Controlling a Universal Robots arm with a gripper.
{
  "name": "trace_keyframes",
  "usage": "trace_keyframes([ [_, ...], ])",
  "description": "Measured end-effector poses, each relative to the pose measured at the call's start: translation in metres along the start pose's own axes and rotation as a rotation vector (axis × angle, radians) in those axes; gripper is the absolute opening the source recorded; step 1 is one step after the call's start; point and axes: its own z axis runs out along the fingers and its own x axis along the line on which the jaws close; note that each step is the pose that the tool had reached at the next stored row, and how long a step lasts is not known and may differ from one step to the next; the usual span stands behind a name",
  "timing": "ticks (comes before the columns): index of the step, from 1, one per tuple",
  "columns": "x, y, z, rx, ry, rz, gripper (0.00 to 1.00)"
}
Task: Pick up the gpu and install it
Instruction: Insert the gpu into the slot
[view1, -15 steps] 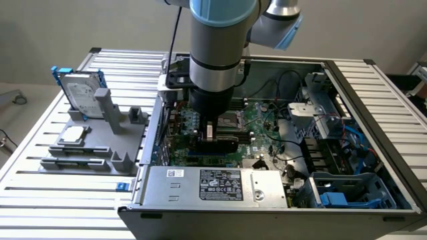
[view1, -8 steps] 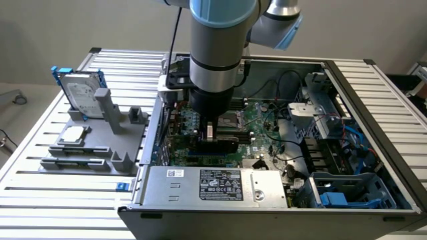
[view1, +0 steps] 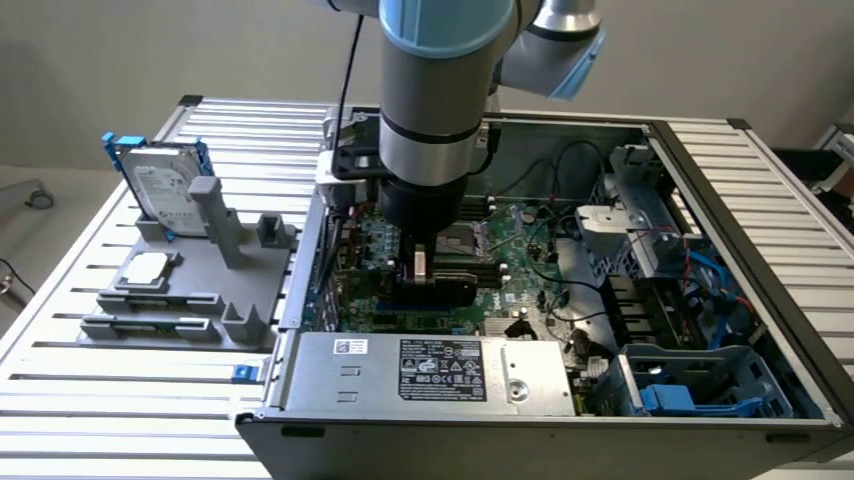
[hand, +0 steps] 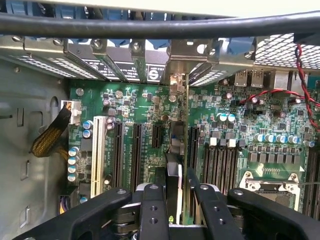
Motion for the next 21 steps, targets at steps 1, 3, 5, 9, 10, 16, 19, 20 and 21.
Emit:
trace_keyframes([
  [1,0.0,0.0,0.0,0.0003,-0.001,0.0,0.27],
  [3,0.0001,-0.0001,0.0001,0.0009,-0.0022,0.0,0.27],
  [5,0.0001,-0.0001,0.0001,0.0012,-0.0032,0.0,0.27],
  [9,0.0001,-0.0001,0.0001,0.0013,-0.0043,-0.001,0.27],
  [10,0.0002,-0.0001,0.0001,0.0014,-0.0045,-0.001,0.27],
  [16,0.0014,0.0005,0.0002,0.0018,-0.005,-0.001,0.27],
  [19,0.0018,0.0006,0.0001,0.0017,-0.0049,-0.001,0.27],
  [20,0.0019,0.0006,0.0001,0.0016,-0.0048,-0.001,0.27],
  [21,0.0019,0.0006,0.0001,0.0016,-0.0048,-0.001,0.27],
])
